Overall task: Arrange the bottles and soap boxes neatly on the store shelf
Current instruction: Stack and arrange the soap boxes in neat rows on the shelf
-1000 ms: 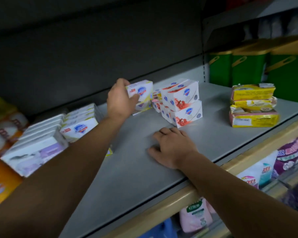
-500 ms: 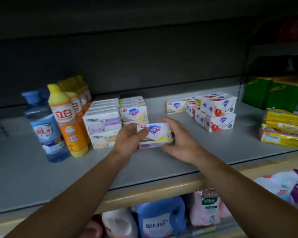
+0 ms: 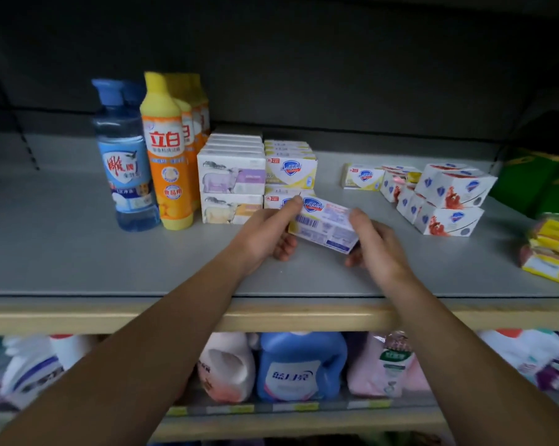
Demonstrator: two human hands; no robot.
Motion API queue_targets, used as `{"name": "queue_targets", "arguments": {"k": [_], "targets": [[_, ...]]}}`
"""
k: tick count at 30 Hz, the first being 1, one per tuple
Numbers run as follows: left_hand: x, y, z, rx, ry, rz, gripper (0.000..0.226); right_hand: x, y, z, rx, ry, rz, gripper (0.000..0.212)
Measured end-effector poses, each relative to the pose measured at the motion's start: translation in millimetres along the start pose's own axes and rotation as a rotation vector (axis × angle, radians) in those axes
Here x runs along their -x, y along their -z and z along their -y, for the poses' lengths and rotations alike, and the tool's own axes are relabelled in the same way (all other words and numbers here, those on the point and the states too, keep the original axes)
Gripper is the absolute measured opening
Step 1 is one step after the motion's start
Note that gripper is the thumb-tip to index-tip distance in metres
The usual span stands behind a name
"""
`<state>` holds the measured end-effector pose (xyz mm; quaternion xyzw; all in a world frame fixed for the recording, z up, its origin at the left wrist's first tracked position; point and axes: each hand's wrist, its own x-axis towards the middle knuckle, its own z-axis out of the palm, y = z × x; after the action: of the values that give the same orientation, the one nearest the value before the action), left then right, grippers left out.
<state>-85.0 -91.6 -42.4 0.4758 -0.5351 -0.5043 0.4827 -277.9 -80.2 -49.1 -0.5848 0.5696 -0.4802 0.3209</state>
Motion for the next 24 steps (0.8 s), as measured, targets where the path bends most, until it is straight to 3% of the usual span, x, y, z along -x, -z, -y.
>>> {"name": "queue_targets", "arguments": {"k": [5,9,15,21,24], "targets": [[0,-2,3,-0.087,-0.045,-0.028,0.060,0,0,3,-0.043,-0.006,-0.046,0.046],[0,1,2,-0.003,-0.069,0.023,0.035,1,1,2,-0.170,0.043,-0.025,0.023],[0,3,2,0.016,-0.079,0.025,0.015,2,4,-3,-0.127,0.157,0.076,0.045],[4,7,3,0.140,-0.151,0.127,0.043,-5,0,-8,-0.101,0.144,-0.010,0.032],[6,7,-1,0.247,-0.122,0.138,0.037,-3,1,-8,-0.061,0.179,-0.004,0.029]]}}
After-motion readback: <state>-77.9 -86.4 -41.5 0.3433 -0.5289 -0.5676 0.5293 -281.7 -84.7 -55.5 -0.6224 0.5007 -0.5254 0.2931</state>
